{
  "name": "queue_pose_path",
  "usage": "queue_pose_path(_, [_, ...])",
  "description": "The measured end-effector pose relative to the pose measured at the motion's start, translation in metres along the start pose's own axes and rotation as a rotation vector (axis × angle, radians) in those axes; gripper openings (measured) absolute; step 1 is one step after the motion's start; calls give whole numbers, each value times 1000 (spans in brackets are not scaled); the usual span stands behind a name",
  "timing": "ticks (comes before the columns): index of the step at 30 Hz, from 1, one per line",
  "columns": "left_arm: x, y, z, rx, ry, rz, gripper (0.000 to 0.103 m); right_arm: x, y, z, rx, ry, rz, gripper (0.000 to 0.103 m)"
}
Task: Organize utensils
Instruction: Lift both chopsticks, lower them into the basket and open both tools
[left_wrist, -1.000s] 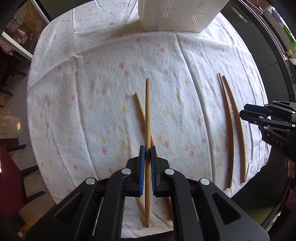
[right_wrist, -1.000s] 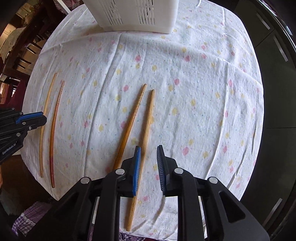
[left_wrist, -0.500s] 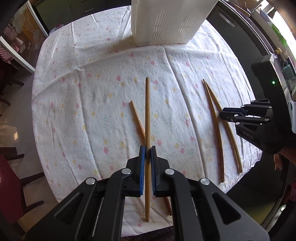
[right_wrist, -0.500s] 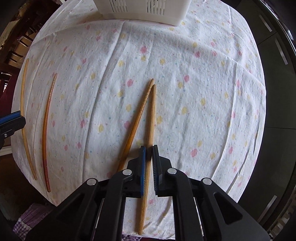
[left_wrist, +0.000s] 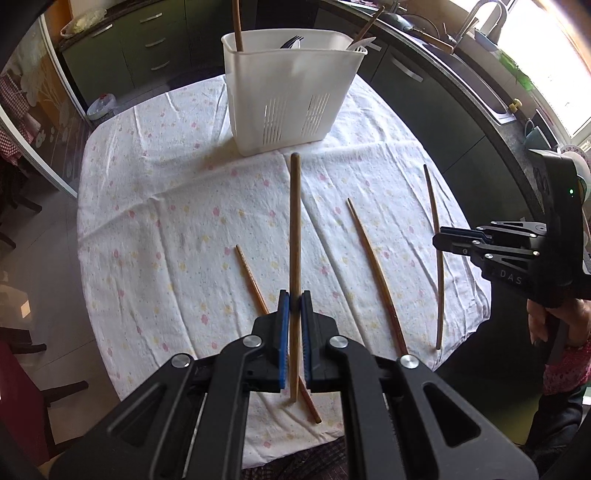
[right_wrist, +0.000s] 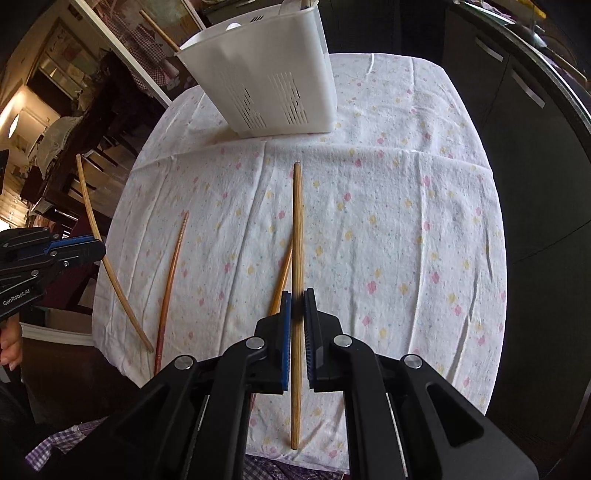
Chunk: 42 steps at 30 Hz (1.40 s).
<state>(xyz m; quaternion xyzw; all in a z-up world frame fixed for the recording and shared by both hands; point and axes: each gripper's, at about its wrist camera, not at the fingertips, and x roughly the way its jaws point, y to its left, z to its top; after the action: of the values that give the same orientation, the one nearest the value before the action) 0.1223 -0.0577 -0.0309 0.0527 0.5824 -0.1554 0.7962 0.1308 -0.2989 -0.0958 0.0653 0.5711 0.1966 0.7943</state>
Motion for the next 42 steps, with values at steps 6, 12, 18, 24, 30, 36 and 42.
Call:
queue_pose_path(6, [-17, -10, 11, 22, -64, 6, 6, -34, -12, -11, 10, -75, 30, 7])
queue_pose_path(12, [-24, -16, 17, 31, -86, 4, 6, -50, -9, -13, -1, -118, 50, 7])
queue_pose_path(18, [-37, -17, 28, 35, -129, -1, 6, -60, -5, -9, -12, -152, 50, 7])
queue_pose_path(24, [-72, -19, 55, 32, -229, -8, 6, -73, -5, -4, -13, -186, 53, 7])
queue_pose_path(30, [-126, -27, 96, 24, -408, 5, 6, -77, -8, -2, -9, -198, 59, 7])
queue_pose_path(36, [-153, -35, 144, 20, -534, 54, 6, -76, -15, -4, 1, -198, 65, 7])
queue_pose_path(42, [-132, -33, 180, 7, -549, 133, 6, -80, -22, -7, 11, -207, 69, 7])
